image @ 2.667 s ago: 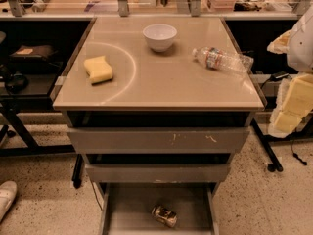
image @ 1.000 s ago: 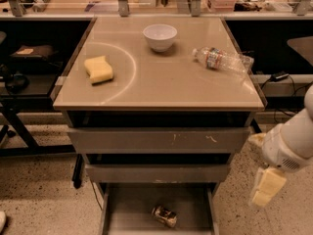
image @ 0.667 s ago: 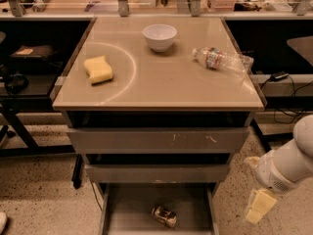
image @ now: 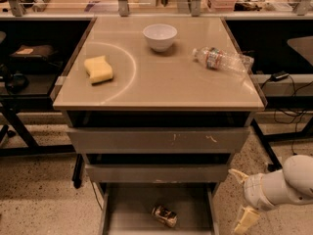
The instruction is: Pick orange can from bottom drawer and place on counter
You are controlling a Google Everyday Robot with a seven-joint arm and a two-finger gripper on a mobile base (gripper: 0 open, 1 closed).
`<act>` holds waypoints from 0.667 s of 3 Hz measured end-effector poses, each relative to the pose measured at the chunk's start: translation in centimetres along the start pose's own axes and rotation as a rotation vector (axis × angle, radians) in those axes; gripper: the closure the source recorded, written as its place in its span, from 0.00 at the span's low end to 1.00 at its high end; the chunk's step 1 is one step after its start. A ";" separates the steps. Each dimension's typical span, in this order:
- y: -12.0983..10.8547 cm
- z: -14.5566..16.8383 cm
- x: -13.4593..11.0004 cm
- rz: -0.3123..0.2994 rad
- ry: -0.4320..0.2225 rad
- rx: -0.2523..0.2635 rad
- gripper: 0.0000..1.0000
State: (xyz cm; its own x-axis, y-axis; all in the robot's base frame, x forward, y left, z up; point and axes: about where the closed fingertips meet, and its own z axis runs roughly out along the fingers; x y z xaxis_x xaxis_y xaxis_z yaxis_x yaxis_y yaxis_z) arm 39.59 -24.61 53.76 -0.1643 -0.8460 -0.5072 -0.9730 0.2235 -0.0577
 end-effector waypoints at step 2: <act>1.0 0.8 0.1 0.014 -0.014 -0.022 0.00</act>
Offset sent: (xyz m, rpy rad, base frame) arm -0.0185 0.0088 -0.0167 0.0417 0.0438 -0.0023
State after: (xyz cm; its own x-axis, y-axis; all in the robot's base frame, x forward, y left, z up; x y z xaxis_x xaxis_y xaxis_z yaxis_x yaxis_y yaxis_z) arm 38.71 -24.12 52.95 -0.1755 -0.8360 -0.5199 -0.9740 0.2242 -0.0319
